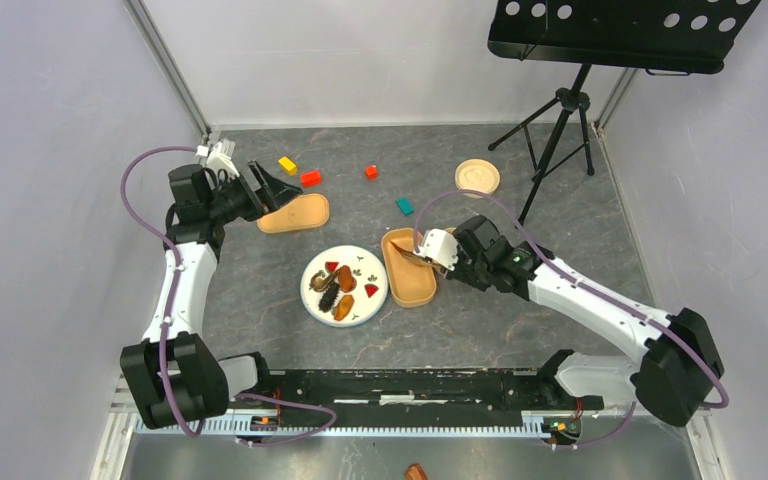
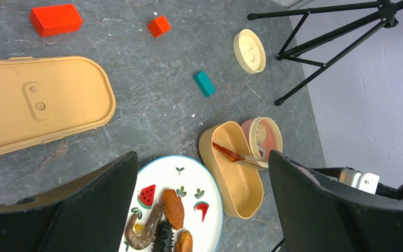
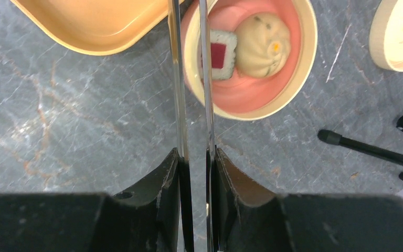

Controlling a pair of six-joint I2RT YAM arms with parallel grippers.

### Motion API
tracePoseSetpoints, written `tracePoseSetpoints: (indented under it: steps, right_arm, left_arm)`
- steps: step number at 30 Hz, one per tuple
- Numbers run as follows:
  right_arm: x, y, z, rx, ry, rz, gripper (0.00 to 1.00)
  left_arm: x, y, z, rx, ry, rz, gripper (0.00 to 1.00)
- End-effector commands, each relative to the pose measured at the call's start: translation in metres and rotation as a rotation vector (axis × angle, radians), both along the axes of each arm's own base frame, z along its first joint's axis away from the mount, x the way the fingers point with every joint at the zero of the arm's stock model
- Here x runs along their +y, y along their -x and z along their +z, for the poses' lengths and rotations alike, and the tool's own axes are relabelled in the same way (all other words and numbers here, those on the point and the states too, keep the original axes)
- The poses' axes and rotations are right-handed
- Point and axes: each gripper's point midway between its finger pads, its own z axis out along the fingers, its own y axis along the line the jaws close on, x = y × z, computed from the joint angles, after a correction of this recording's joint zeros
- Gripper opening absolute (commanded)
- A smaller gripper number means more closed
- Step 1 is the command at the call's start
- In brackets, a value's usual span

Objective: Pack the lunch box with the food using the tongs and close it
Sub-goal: Place the fake food in the packing box.

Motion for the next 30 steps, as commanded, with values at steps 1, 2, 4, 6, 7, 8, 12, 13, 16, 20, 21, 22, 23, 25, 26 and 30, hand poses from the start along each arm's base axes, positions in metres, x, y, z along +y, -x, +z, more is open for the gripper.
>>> tracePoseSetpoints:
  steps: [1, 2, 4, 6, 7, 8, 12, 13, 16, 20, 21, 22, 23, 25, 26, 30]
  right_arm:
    - [0.017, -0.036, 0.016, -0.142, -0.049, -0.010, 0.00]
    - [0.019, -0.039, 0.016, -0.151, -0.050, -0.005, 0.00]
    - [0.024, -0.042, 0.015, -0.142, -0.049, 0.009, 0.00]
    - [0.030, -0.044, 0.016, -0.132, -0.058, 0.021, 0.00]
    - [0.033, -0.044, 0.016, -0.123, -0.067, 0.030, 0.00]
    - [0.035, -0.043, 0.016, -0.114, -0.069, 0.037, 0.00]
    - [0.047, -0.034, 0.012, -0.034, -0.095, 0.088, 0.02]
    - [0.051, -0.031, 0.011, -0.014, -0.106, 0.100, 0.04]
    - [0.059, -0.027, 0.014, 0.018, -0.137, 0.124, 0.17]
    - [0.062, -0.026, 0.019, 0.026, -0.144, 0.136, 0.29]
    - [0.062, -0.027, 0.019, 0.026, -0.138, 0.135, 0.30]
    - [0.061, -0.027, 0.020, 0.028, -0.135, 0.133, 0.32]
    - [0.060, -0.027, 0.020, 0.028, -0.130, 0.131, 0.34]
    - [0.058, -0.028, 0.022, 0.031, -0.124, 0.127, 0.42]
    - [0.057, -0.028, 0.023, 0.032, -0.122, 0.128, 0.45]
    - [0.053, -0.028, 0.030, 0.028, -0.122, 0.135, 0.47]
  left_arm:
    - [-0.001, -0.002, 0.017, -0.069, -0.018, -0.012, 0.99]
    - [-0.001, -0.002, 0.018, -0.072, -0.016, -0.011, 0.99]
    - [-0.001, -0.002, 0.019, -0.076, -0.019, -0.007, 0.99]
    - [0.000, -0.003, 0.018, -0.074, -0.022, -0.005, 0.99]
    - [0.000, -0.002, 0.018, -0.074, -0.023, -0.007, 0.99]
    - [0.000, -0.002, 0.017, -0.072, -0.023, -0.007, 0.99]
    - [0.000, -0.002, 0.015, -0.069, -0.024, -0.003, 0.99]
    - [0.000, -0.002, 0.014, -0.066, -0.024, -0.001, 0.99]
    - [0.001, -0.002, 0.013, -0.065, -0.025, -0.001, 0.99]
    - [0.000, -0.003, 0.014, -0.063, -0.022, -0.003, 0.99]
    - [0.000, -0.003, 0.014, -0.062, -0.020, -0.003, 0.99]
    - [0.000, -0.003, 0.014, -0.060, -0.019, -0.006, 0.99]
    - [0.000, -0.003, 0.014, -0.060, -0.017, -0.007, 0.99]
    - [0.000, -0.004, 0.016, -0.065, -0.019, -0.009, 0.99]
    - [0.000, -0.004, 0.015, -0.066, -0.020, -0.009, 0.99]
    - [0.000, -0.004, 0.015, -0.066, -0.022, -0.013, 0.99]
